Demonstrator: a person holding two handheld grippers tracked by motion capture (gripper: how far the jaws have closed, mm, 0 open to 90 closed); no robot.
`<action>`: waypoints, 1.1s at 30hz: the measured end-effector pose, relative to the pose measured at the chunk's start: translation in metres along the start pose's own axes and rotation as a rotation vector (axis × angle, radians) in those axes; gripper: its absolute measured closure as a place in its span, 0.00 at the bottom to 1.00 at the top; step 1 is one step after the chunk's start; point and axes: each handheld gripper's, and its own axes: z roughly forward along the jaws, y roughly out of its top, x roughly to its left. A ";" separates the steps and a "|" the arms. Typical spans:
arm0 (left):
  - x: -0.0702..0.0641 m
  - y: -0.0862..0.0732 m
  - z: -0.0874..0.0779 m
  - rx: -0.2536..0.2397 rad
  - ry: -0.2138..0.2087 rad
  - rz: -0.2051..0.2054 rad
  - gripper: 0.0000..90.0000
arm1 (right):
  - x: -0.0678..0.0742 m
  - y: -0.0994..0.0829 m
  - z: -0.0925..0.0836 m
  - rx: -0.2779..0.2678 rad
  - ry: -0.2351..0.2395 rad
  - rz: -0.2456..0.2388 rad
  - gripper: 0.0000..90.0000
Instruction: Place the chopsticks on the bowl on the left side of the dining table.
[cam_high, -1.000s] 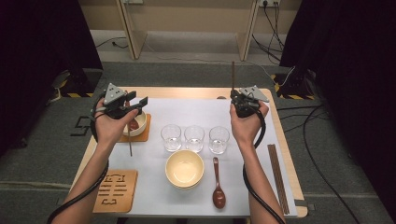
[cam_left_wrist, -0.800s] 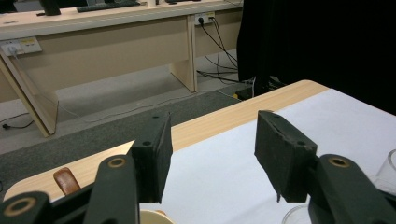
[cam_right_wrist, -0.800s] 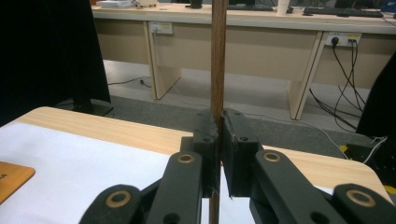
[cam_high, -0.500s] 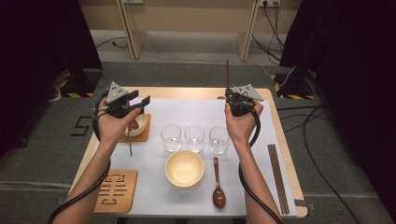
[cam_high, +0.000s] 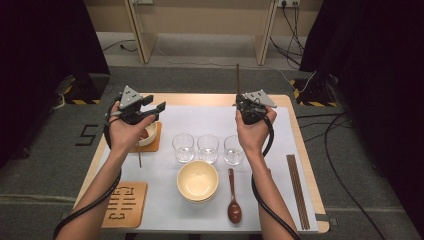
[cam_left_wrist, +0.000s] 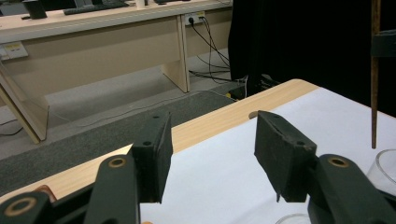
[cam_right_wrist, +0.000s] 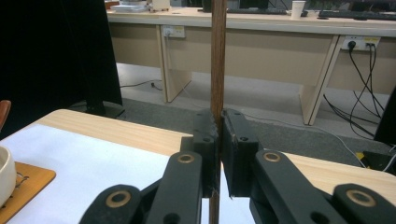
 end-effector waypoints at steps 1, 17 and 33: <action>-0.001 0.001 0.001 0.001 -0.001 0.003 0.51 | 0.001 0.000 0.000 0.001 0.002 0.000 0.94; -0.008 0.007 0.010 -0.014 -0.022 0.009 0.52 | 0.013 0.001 0.006 -0.005 0.029 -0.005 0.95; -0.013 0.014 0.021 -0.029 -0.050 0.022 0.52 | 0.029 0.001 0.015 0.002 0.067 -0.014 0.94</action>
